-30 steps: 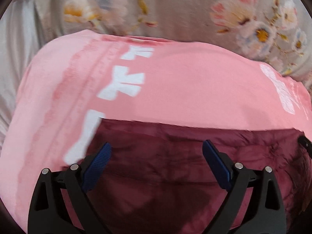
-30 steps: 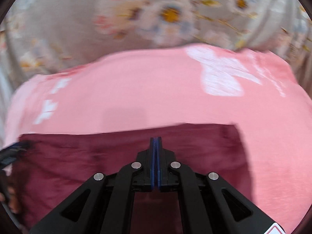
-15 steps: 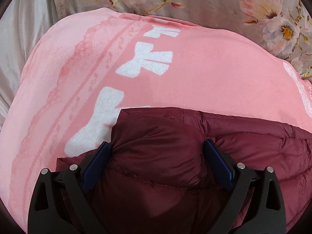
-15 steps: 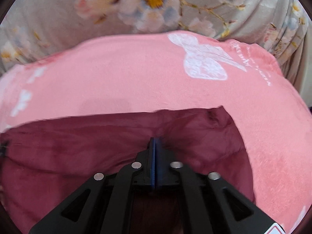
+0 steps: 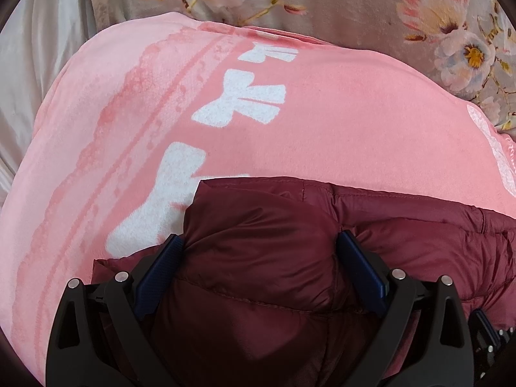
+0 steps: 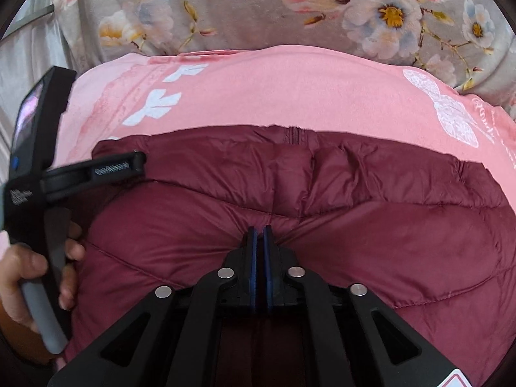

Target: Fold large clothes

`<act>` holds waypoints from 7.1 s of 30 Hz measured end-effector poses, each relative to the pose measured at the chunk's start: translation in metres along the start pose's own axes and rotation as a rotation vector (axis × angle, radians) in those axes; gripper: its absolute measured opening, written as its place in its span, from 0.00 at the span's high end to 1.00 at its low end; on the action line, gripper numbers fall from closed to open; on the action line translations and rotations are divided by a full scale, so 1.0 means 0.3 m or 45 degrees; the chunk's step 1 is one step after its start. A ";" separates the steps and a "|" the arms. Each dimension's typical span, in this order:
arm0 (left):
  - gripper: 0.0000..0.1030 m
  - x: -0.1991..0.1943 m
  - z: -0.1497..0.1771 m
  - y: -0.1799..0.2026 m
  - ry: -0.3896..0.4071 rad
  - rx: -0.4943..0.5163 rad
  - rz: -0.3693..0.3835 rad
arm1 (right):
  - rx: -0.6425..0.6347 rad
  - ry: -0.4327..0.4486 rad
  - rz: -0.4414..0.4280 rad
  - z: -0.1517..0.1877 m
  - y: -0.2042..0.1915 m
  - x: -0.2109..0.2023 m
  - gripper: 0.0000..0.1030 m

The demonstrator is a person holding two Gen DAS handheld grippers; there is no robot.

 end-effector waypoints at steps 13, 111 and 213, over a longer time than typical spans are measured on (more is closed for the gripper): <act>0.09 -0.219 0.340 -0.322 -0.119 -0.220 0.228 | 0.066 -0.078 -0.178 0.215 0.043 -0.255 0.99; 0.13 -0.374 0.060 0.543 -0.157 0.060 0.312 | 0.431 -0.499 -0.070 -0.142 0.712 -0.126 0.44; 0.04 -0.423 0.705 0.632 -0.309 0.415 0.347 | 0.685 0.185 -0.205 0.452 0.805 -0.576 0.98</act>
Point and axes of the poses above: each gripper's, at about its wrist camera, not at the fingertips, and x roughly the way its jaws point, y to its right, z to its underside, the point moved 10 cm from there along x, roughly the way its jaws point, and after that the axes turned 8 degrees about -y, right-handed, at the moved point
